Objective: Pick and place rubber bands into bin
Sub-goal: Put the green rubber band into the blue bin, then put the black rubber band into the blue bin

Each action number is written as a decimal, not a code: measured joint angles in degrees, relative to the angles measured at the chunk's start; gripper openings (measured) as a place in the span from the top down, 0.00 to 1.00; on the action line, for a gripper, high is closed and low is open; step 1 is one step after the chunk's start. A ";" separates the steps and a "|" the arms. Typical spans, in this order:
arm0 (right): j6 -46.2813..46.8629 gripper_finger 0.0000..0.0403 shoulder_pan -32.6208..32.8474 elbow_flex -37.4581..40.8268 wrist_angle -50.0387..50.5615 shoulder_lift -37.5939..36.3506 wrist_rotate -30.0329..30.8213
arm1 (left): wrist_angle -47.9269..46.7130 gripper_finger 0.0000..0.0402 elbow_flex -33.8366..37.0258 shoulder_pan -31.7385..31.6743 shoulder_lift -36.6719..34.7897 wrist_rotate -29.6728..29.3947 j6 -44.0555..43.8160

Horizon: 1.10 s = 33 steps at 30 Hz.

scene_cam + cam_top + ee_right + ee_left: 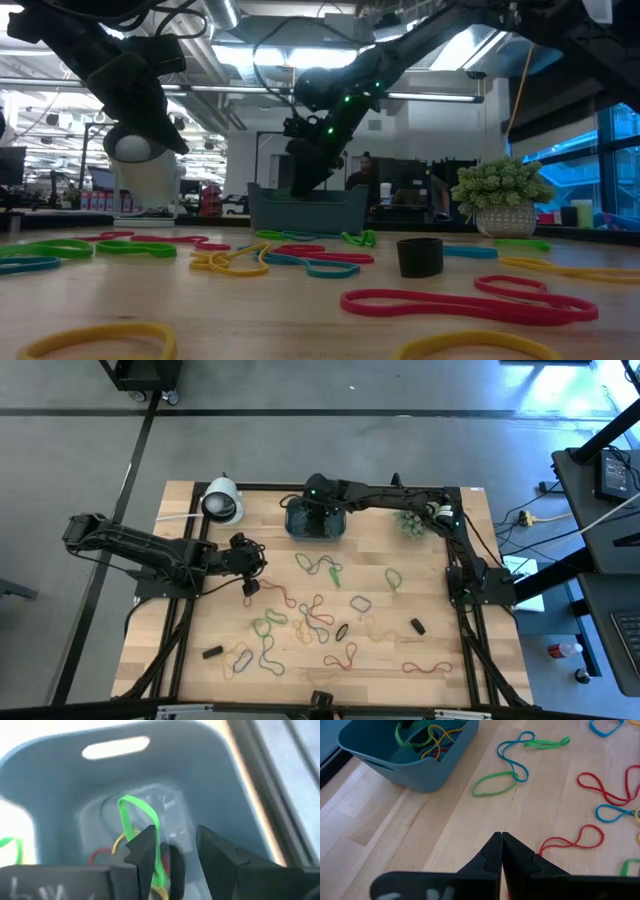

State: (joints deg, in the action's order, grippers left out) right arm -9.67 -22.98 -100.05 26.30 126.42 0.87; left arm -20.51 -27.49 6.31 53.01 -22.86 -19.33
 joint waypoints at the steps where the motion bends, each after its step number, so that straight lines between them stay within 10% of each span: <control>1: -0.03 0.64 0.01 -0.01 -0.20 -0.35 -0.41 | 0.01 0.99 0.00 0.00 0.00 -0.01 0.00; 22: -0.77 0.65 0.15 0.02 6.53 -2.01 0.63 | 0.14 0.98 0.00 0.00 0.00 -0.12 0.07; 33: -0.81 0.97 5.32 12.80 11.44 -18.14 4.43 | -0.01 0.99 0.00 0.02 0.00 0.13 5.95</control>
State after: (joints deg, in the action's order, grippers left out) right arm -10.48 -17.66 -87.25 37.74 108.28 5.30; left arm -20.52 -27.49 6.33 53.01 -22.72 -13.38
